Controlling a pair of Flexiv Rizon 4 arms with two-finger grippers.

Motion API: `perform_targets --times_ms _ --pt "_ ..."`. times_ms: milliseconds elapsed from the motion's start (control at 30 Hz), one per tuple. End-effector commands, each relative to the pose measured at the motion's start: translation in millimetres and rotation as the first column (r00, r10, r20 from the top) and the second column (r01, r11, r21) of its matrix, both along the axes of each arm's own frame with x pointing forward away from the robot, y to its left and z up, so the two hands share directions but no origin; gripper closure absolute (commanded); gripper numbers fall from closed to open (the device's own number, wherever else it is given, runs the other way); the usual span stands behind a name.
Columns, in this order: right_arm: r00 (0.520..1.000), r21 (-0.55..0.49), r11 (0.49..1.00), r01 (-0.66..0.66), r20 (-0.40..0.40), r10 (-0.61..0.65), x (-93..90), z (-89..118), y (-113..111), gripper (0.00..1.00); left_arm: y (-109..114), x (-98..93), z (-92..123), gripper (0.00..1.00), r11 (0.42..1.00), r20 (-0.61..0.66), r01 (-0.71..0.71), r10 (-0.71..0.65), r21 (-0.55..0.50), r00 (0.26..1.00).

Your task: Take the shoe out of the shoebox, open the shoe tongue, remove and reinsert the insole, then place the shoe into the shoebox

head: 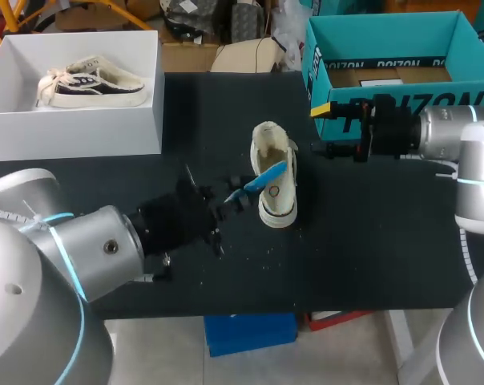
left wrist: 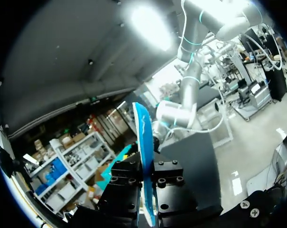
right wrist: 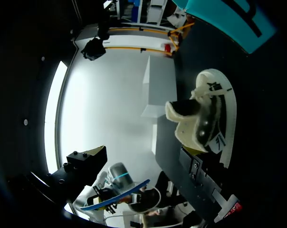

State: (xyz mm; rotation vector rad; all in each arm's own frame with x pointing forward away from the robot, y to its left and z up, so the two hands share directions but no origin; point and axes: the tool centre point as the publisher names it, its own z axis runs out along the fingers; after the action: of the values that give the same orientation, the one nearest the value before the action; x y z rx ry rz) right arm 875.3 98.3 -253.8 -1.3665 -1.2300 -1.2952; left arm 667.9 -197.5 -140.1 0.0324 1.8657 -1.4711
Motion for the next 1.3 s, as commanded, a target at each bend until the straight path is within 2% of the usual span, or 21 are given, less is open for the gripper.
perform_targets --times_ms 33,200,333,400,533,667,833,933,1033,1233,1300 --pt "1.000 -0.001 1.000 0.002 0.000 -0.002 -0.2 0 1 0.00 9 -1.1 9 1.00 0.998 -0.133 -0.012 0.003 -0.065 0.991" --pt "1.000 -0.001 1.000 0.002 0.000 -0.002 -0.2 0 1 0.00 13 2.9 21 1.00 0.977 -0.248 -0.072 0.021 -0.201 0.969" --pt "1.000 -0.001 1.000 0.002 0.000 -0.002 -0.2 0 1 0.00 10 1.5 23 1.00 0.984 -0.184 -0.081 0.051 -0.161 0.982" --pt "1.000 -0.001 1.000 0.002 0.000 -0.002 -0.2 0 1 0.00 7 1.3 20 1.00 0.986 -0.143 -0.133 0.117 -0.104 0.983" --pt "1.000 -0.001 1.000 0.002 0.000 -0.002 -0.2 0 1 0.00 2 6.8 11 1.00 0.980 -0.157 -0.187 0.175 -0.063 0.972" --pt "1.000 -0.001 1.000 0.002 0.000 -0.002 -0.2 0 1 0.00 4 18.6 2 1.00 0.965 -0.094 -0.263 0.260 -0.015 0.961" --pt "1.000 -0.001 1.000 0.002 0.000 -0.002 -0.2 0 1 0.00 5 27.1 -6 1.00 0.982 0.005 -0.186 0.186 0.019 0.983" --pt "1.000 -0.001 1.000 0.002 0.000 -0.002 -0.2 0 1 0.00 5 32.2 -13 1.00 0.993 -0.058 -0.112 0.114 0.029 0.992" --pt "1.000 -0.001 1.000 0.002 0.000 -0.002 -0.2 0 1 0.00 11 42.0 -22 1.00 0.974 -0.115 -0.172 0.190 0.148 0.975" --pt "1.000 -0.001 1.000 0.002 0.000 -0.002 -0.2 0 1 0.00 18 49.7 -23 1.00 0.931 -0.196 -0.276 0.325 0.240 0.925" --pt "1.000 -0.001 1.000 0.002 0.000 -0.002 -0.2 0 1 0.00 20 53.6 -24 1.00 0.918 -0.178 -0.315 0.361 0.242 0.916"
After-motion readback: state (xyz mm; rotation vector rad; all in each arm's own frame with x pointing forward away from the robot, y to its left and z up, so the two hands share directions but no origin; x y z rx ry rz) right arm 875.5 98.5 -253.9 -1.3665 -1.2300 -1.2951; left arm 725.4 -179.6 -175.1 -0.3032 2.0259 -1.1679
